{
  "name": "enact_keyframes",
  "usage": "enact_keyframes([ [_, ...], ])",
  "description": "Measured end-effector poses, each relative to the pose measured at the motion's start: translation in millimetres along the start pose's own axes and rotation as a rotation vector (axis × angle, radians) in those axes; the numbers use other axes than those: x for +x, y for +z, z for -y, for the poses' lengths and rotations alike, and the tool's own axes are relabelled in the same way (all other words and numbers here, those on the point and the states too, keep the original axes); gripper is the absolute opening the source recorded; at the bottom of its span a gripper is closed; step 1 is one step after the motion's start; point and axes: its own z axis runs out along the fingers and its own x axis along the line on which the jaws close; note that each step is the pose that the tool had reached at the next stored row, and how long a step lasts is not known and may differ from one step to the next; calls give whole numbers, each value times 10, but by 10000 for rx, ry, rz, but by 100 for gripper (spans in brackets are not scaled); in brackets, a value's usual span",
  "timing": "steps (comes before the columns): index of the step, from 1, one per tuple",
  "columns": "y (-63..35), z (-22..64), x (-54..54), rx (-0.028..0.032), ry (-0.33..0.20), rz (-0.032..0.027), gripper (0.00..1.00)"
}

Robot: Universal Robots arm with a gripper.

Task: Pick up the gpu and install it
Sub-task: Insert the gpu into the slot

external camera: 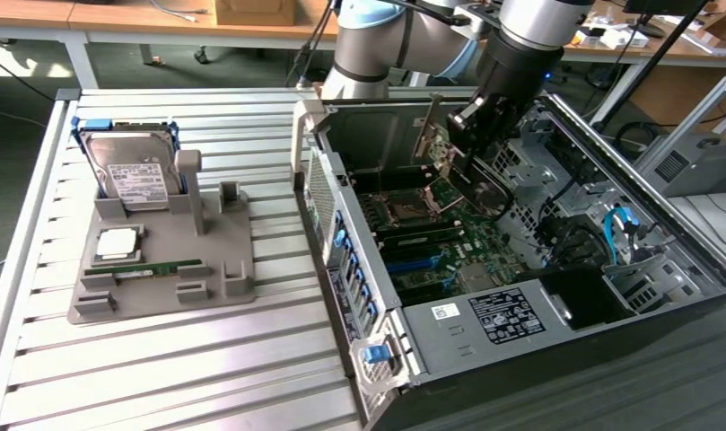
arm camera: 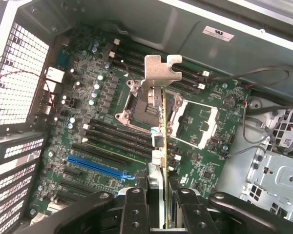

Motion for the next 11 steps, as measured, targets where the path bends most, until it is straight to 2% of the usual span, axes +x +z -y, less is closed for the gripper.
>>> enact_keyframes([
  [11, 0, 0, 0, -8, -308, -7, 27],
])
